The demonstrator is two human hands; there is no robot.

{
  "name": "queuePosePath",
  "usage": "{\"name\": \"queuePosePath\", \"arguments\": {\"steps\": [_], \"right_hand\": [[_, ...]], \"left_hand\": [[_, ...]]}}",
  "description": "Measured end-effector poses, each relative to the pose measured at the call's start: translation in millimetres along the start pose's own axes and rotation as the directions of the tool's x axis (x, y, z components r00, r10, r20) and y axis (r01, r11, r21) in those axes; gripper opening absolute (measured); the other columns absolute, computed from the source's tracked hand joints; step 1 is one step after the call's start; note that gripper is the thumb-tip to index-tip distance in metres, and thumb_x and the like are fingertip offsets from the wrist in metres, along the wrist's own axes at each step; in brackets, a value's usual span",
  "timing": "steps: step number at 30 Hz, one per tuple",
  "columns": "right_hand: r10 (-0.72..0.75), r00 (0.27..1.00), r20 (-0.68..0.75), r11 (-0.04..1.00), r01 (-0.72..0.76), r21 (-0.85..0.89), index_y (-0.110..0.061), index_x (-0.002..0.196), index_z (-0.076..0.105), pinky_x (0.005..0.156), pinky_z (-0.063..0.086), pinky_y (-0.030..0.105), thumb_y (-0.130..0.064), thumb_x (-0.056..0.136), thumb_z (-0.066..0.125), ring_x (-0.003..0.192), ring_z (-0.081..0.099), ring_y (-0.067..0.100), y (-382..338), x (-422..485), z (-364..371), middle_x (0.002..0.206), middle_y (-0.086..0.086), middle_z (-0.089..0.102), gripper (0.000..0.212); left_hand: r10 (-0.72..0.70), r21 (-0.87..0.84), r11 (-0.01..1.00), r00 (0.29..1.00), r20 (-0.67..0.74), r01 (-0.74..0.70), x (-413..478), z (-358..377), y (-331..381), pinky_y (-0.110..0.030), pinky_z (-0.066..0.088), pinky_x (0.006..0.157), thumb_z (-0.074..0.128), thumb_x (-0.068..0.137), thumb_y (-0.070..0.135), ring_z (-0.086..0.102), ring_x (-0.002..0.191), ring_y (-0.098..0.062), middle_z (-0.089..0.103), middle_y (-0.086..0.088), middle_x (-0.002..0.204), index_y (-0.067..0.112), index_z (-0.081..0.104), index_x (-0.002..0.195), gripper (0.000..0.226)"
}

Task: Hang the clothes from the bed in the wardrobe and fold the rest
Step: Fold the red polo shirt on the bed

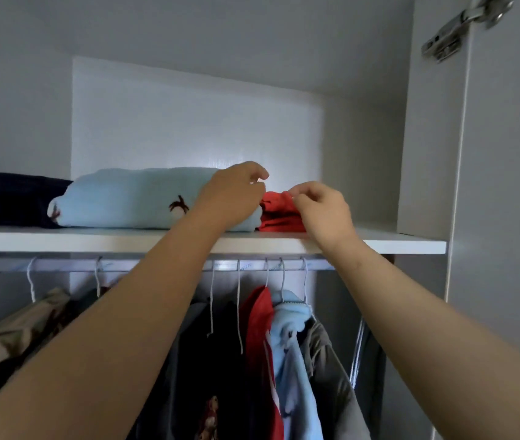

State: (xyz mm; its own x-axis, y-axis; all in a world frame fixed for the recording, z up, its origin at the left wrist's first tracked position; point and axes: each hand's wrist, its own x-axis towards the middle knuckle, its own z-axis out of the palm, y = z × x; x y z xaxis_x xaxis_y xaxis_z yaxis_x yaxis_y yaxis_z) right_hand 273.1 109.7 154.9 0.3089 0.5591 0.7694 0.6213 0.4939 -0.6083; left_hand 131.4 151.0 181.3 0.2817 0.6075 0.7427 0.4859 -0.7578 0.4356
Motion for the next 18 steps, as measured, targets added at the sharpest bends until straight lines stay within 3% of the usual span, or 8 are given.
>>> {"name": "queuePosePath", "arguments": {"steps": [3,8,12,14,16,18], "right_hand": [[0.027,0.998,-0.051,0.995,-0.022,0.098,-0.025,0.070,0.061,0.062,0.039,0.003,-0.009,0.088,0.054,0.071,0.054,-0.003,-6.9,-40.3,-8.6,0.073,-0.018,0.060,0.025],[0.143,0.981,-0.130,0.982,-0.124,0.144,-0.030,0.066,0.060,0.075,0.040,0.018,-0.005,0.085,0.053,0.075,0.053,0.005,-7.9,-116.8,-36.2,0.074,-0.016,0.060,0.032],[0.361,0.929,-0.085,0.926,-0.347,0.148,-0.027,0.071,0.061,0.066,0.042,0.020,-0.005,0.085,0.054,0.062,0.049,0.005,-0.1,-197.1,-64.7,0.067,-0.013,0.058,0.027],[0.468,0.880,-0.082,0.878,-0.453,0.151,-0.025,0.071,0.061,0.063,0.042,0.020,-0.005,0.085,0.054,0.060,0.050,0.007,2.2,-249.2,-85.0,0.065,-0.010,0.058,0.026],[0.557,0.829,-0.049,0.826,-0.547,0.139,-0.025,0.073,0.061,0.062,0.043,0.020,-0.007,0.087,0.054,0.062,0.051,0.009,0.1,-303.7,-104.6,0.068,-0.007,0.059,0.023],[0.638,0.770,-0.008,0.768,-0.635,0.079,-0.022,0.079,0.062,0.060,0.043,0.018,-0.010,0.087,0.054,0.063,0.052,0.007,-3.8,-357.0,-123.6,0.070,-0.007,0.059,0.017]], "left_hand": [[0.003,-0.224,0.974,0.990,-0.142,-0.035,-44.4,4.0,14.7,-0.002,0.035,0.063,0.048,0.087,0.018,0.053,0.075,0.006,0.061,0.016,0.091,0.033,0.061,0.092,0.020],[-0.111,-0.393,0.918,0.985,-0.134,0.051,-125.2,23.6,33.1,-0.023,0.044,0.076,0.054,0.084,0.016,0.056,0.075,-0.007,0.059,0.019,0.074,0.040,0.056,0.071,0.027],[-0.270,-0.459,0.852,0.963,0.027,0.252,-202.1,45.7,42.0,-0.034,0.048,0.092,0.056,0.086,0.013,0.064,0.089,-0.021,0.067,0.003,0.084,0.031,0.062,0.072,0.024],[-0.337,-0.486,0.800,0.934,0.119,0.351,-256.2,56.8,49.5,-0.035,0.049,0.092,0.056,0.085,0.010,0.065,0.087,-0.021,0.068,-0.003,0.086,0.028,0.065,0.077,0.022],[-0.394,-0.498,0.739,0.891,0.225,0.453,-315.7,66.3,59.7,-0.030,0.049,0.079,0.057,0.086,0.009,0.064,0.074,-0.014,0.066,-0.001,0.079,0.027,0.065,0.076,0.022],[-0.483,-0.464,0.650,0.798,0.359,0.602,-374.3,73.4,72.5,-0.023,0.048,0.063,0.056,0.087,0.011,0.062,0.059,-0.003,0.065,0.002,0.074,0.026,0.063,0.073,0.022]]}}
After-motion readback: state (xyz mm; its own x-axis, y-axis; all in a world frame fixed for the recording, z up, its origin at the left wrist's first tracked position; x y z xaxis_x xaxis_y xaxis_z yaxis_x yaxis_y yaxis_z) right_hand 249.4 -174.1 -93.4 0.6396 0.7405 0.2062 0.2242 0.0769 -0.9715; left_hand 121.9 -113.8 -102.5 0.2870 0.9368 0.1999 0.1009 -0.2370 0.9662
